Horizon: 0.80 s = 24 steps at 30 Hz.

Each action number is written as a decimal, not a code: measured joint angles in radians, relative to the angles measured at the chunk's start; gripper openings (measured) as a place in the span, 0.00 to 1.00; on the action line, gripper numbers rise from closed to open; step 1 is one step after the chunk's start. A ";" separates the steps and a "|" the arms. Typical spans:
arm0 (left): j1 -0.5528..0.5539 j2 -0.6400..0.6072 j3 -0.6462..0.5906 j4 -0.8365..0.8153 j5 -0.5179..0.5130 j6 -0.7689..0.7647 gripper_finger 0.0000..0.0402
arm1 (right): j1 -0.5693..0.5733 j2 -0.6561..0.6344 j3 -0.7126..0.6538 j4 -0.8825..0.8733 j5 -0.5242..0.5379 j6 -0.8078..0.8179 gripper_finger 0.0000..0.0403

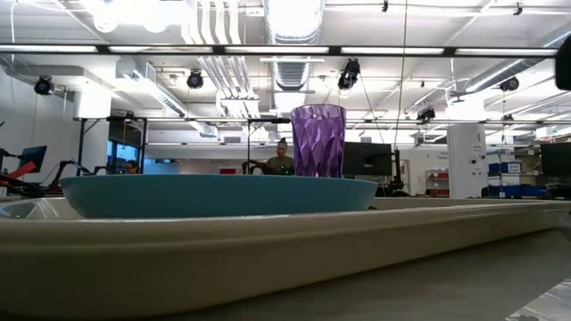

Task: Pick and place plate/cup/fork/spoon on tray
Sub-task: Put the fork beside the black spoon on the light brown tray

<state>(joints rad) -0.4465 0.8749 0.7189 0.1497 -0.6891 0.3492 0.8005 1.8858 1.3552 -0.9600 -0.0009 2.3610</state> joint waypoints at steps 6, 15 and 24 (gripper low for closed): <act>0.000 0.000 -0.001 0.000 0.000 -0.002 0.19 | 0.000 0.023 0.005 0.033 0.039 0.042 0.38; 0.000 0.000 -0.002 -0.001 0.000 -0.003 0.19 | -0.011 0.114 0.005 0.076 0.025 -0.158 0.31; 0.000 0.000 -0.002 0.000 0.000 -0.003 0.19 | -0.013 0.084 0.007 0.094 0.092 -0.137 0.04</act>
<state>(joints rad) -0.4462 0.8753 0.7174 0.1493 -0.6891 0.3458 0.7876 1.9696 1.3624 -0.8655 0.0914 2.2243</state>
